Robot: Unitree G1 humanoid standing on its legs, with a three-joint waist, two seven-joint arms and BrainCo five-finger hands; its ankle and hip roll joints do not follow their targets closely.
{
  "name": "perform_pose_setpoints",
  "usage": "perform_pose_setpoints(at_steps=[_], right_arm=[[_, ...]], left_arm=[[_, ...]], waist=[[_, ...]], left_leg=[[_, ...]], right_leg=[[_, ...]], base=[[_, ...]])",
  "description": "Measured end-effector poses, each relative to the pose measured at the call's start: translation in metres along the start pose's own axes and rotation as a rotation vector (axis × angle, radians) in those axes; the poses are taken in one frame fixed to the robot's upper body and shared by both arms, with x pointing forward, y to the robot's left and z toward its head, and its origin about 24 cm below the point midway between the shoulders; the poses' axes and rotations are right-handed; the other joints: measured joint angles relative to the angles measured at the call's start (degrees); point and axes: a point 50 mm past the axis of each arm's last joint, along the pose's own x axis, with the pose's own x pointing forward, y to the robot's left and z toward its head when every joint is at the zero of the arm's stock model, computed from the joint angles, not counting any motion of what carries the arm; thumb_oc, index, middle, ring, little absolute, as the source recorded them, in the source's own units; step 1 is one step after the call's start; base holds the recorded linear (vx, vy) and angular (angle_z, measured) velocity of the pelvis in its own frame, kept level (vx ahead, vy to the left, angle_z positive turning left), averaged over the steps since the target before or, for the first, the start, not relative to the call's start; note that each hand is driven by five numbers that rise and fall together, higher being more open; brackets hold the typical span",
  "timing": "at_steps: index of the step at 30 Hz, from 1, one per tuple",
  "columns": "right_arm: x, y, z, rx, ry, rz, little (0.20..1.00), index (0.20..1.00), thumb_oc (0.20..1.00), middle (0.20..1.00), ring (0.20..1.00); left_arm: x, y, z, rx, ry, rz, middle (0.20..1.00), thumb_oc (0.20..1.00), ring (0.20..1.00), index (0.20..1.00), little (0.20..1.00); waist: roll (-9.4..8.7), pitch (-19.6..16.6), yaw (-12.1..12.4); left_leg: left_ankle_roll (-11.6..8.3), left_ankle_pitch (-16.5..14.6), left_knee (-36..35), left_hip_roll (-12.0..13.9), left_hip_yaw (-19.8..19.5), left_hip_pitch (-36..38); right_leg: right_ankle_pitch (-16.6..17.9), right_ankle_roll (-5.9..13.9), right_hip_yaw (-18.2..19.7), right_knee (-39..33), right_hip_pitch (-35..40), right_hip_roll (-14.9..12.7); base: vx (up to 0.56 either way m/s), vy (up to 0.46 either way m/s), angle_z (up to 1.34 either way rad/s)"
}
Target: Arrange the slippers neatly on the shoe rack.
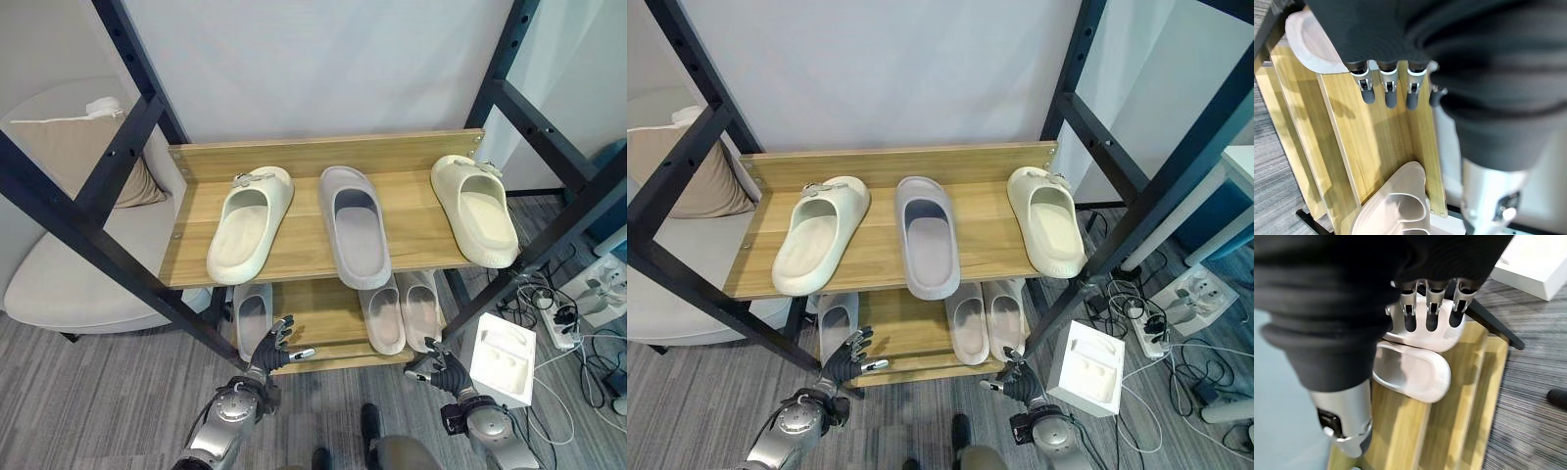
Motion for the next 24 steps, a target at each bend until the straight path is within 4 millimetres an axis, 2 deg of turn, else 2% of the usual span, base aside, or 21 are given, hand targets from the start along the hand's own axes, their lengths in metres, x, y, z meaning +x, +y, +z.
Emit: perform_pose_setpoints(at_steps=[2, 3, 4, 7, 8, 9, 10, 11, 13, 15, 18, 21, 24], right_arm=[[-0.001, 0.000, -0.002, 0.000, 0.006, -0.001, 1.000, 1.000, 1.000, 1.000, 1.000], [-0.001, 0.001, -0.002, -0.005, 0.009, 0.006, 1.000, 1.000, 1.000, 1.000, 1.000], [0.001, 0.000, 0.000, -0.012, 0.001, 0.006, 1.000, 1.000, 1.000, 1.000, 1.000], [0.001, -0.001, 0.004, -0.061, -0.012, 0.016, 1.000, 1.000, 1.000, 1.000, 1.000], [0.001, -0.008, 0.020, -0.237, -0.078, 0.023, 1.000, 1.000, 1.000, 1.000, 1.000], [-0.001, -0.013, 0.033, -0.324, -0.133, 0.009, 1.000, 1.000, 1.000, 1.000, 1.000], [-0.013, -0.018, 0.070, -0.490, -0.310, -0.014, 1.000, 1.000, 1.000, 1.000, 1.000], [-0.025, -0.021, 0.105, -0.557, -0.494, -0.062, 1.000, 1.000, 1.000, 1.000, 1.000], [-0.043, -0.016, 0.143, -0.576, -0.703, -0.122, 1.000, 1.000, 1.000, 1.000, 1.000], [-0.059, -0.002, 0.157, -0.555, -0.822, -0.095, 1.000, 1.000, 1.000, 1.000, 1.000], [-0.073, 0.012, 0.157, -0.551, -0.875, -0.040, 1.000, 1.000, 1.000, 1.000, 1.000], [-0.083, 0.018, 0.171, -0.594, -1.007, -0.111, 1.000, 1.000, 1.000, 1.000, 1.000], [-0.087, 0.026, 0.200, -0.621, -1.195, -0.231, 1.000, 1.000, 1.000, 1.000, 1.000]], left_arm=[[-0.001, 0.002, -0.002, 0.005, 0.010, 0.003, 1.000, 1.000, 1.000, 1.000, 1.000], [-0.002, 0.004, -0.004, 0.010, 0.017, 0.008, 1.000, 1.000, 1.000, 1.000, 1.000], [-0.003, 0.001, -0.006, 0.001, 0.022, 0.003, 1.000, 1.000, 1.000, 1.000, 1.000], [-0.003, -0.010, -0.007, -0.031, 0.021, -0.023, 1.000, 1.000, 1.000, 1.000, 1.000], [-0.002, -0.013, -0.003, -0.040, 0.004, -0.034, 1.000, 1.000, 1.000, 1.000, 1.000], [-0.002, -0.015, -0.002, -0.043, -0.003, -0.035, 1.000, 1.000, 1.000, 1.000, 1.000], [-0.002, -0.017, -0.001, -0.051, -0.008, -0.022, 1.000, 1.000, 1.000, 1.000, 1.000], [-0.002, -0.017, -0.002, -0.046, -0.005, -0.017, 1.000, 1.000, 1.000, 1.000, 1.000], [-0.003, -0.017, -0.005, -0.030, 0.009, -0.005, 1.000, 1.000, 1.000, 1.000, 1.000], [-0.003, -0.018, -0.007, -0.013, 0.014, 0.007, 1.000, 1.000, 1.000, 1.000, 1.000], [-0.004, -0.022, -0.008, -0.006, 0.013, -0.001, 1.000, 1.000, 1.000, 1.000, 1.000], [-0.004, -0.024, -0.004, -0.007, -0.006, 0.022, 1.000, 1.000, 1.000, 1.000, 1.000], [-0.005, -0.028, -0.004, 0.003, -0.015, 0.027, 1.000, 1.000, 1.000, 1.000, 1.000]], waist=[[-0.44, -0.34, 0.82], [-1.73, -0.74, 1.06], [-1.41, -0.78, 0.94], [-1.23, -0.97, 0.71], [-1.18, -1.05, 0.49], [-1.19, -1.09, 0.30], [-0.92, -1.21, -0.10], [-1.10, -1.37, -0.35], [-1.71, -2.88, -0.60], [-2.36, -4.33, -0.63], [-2.43, -4.95, -0.79], [-2.39, -5.07, -1.02], [-2.31, -5.17, -0.85]], left_leg=[[-0.83, 0.58, -0.58, -0.05, 0.09, 0.01], [-1.40, 0.95, -0.87, -0.53, -0.10, -0.13], [-1.84, 1.23, -0.88, 0.10, -0.43, 0.09], [-2.61, 1.74, -0.93, 1.77, -1.90, 0.94], [-3.51, 2.33, -0.96, 2.03, -3.06, 0.91], [-3.72, 2.48, -0.96, 2.06, -3.22, 0.86], [-4.11, 2.76, -0.99, 2.03, -3.25, 0.55], [-4.27, 2.88, -1.33, 2.08, -3.24, 0.55], [-4.51, 3.01, -1.34, 2.23, -3.13, 0.02], [-4.47, 3.03, -1.36, 2.40, -2.89, -0.45], [-4.42, 3.05, -1.36, 2.37, -2.43, -0.68], [-4.25, 3.59, -1.36, 2.29, -1.56, -1.22], [-4.53, 3.99, -1.37, 2.28, -1.62, -1.21]], right_leg=[[0.29, 0.33, -0.19, -5.60, 4.40, -1.76], [3.40, 0.64, 0.17, -15.05, 9.74, -2.84], [4.48, 0.20, 0.03, -16.96, 11.25, -2.19], [4.72, -0.60, -0.36, -16.79, 12.54, -0.36], [4.88, -0.88, -1.61, -17.06, 12.98, -0.18], [4.93, -0.98, -1.59, -17.07, 13.02, -0.18], [5.12, -1.25, -1.55, -17.07, 12.72, -0.24], [5.11, -1.26, -1.45, -17.07, 12.68, -0.17], [4.97, -1.39, -1.15, -17.06, 11.66, 0.08], [5.15, -1.68, -0.65, -17.06, 11.00, 0.32], [5.44, -1.98, -0.08, -17.06, 10.75, 0.33], [6.43, -1.66, 0.27, -17.06, 10.07, 0.17], [6.60, -1.60, 0.26, -17.06, 10.21, 0.17]], base=[[0.04, -0.131, -0.05], [0.03, -0.102, -0.01], [0.03, -0.129, 0.09], [-0.02, -0.076, 0.17], [-0.03, -0.043, 0.27], [-0.04, -0.018, 0.26], [-0.04, 0.002, 0.08], [-0.04, 0.001, -0.01], [-0.03, 0.004, -0.08], [-0.03, 0.009, -0.12], [-0.03, 0.016, -0.11], [-0.02, 0.013, -0.14], [-0.01, 0.011, -0.01]])
